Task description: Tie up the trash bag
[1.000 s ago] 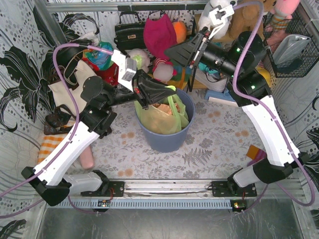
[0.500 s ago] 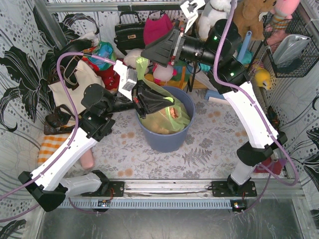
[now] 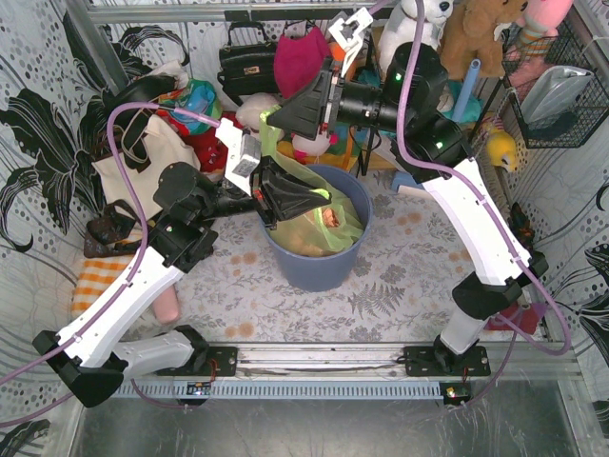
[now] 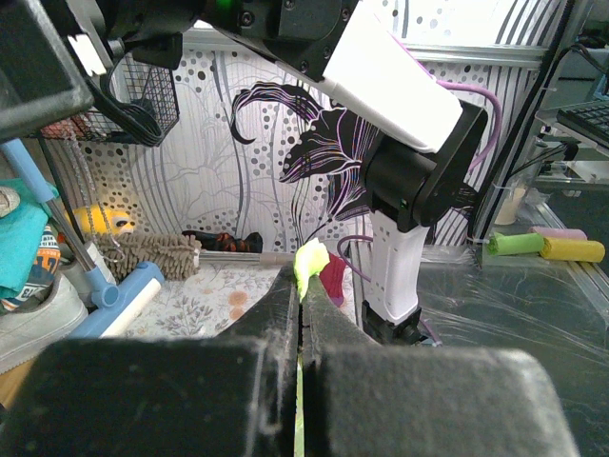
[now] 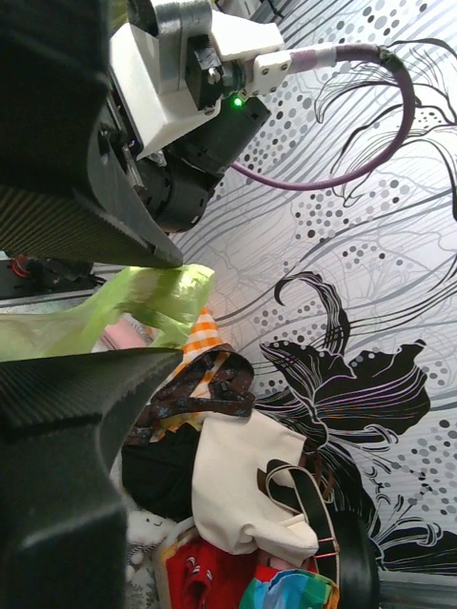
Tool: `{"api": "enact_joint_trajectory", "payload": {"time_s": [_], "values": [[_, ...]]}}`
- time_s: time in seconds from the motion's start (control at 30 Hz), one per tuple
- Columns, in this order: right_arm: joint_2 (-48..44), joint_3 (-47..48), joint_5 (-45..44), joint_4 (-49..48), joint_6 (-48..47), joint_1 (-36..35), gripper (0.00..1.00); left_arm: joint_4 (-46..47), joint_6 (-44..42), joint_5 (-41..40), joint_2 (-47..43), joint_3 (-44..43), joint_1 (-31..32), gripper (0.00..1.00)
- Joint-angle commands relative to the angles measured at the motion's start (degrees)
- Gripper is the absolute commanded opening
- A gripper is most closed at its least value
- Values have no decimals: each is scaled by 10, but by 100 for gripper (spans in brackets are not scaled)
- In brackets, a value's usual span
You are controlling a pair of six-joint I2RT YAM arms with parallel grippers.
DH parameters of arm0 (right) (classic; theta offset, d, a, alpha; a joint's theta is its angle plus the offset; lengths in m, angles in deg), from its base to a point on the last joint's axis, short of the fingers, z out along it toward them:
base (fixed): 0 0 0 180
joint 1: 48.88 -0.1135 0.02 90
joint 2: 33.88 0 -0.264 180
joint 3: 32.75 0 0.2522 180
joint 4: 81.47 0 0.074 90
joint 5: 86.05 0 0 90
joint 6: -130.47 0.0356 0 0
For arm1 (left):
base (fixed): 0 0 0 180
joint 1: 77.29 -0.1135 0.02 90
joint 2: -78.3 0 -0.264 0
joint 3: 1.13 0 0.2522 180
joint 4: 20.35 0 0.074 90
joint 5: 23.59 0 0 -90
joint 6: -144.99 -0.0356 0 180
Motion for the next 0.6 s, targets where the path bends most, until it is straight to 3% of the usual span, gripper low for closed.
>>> {"api": "enact_joint_trajectory", "payload": {"time_s": [0.0,0.13,0.23,0.37,0.5,0.57], "values": [[-28,-14,2,-3,-18,-5,36,7,-9,-6,-4,-4,3,0],[-28,-13,6,-3,-17,-8,22,6,-9,-7,-4,-6,3,0],[-27,-16,9,-3,-17,-9,20,7,-9,-9,-5,-6,3,0],[-28,-16,7,-5,-17,-12,3,5,-9,-12,-5,-5,3,0],[-45,-15,0,-19,-14,-13,7,5,-10,-14,-4,-7,3,0],[-41,-4,-2,-21,-12,-13,4,6,-10,-14,-4,-8,3,0]]}}
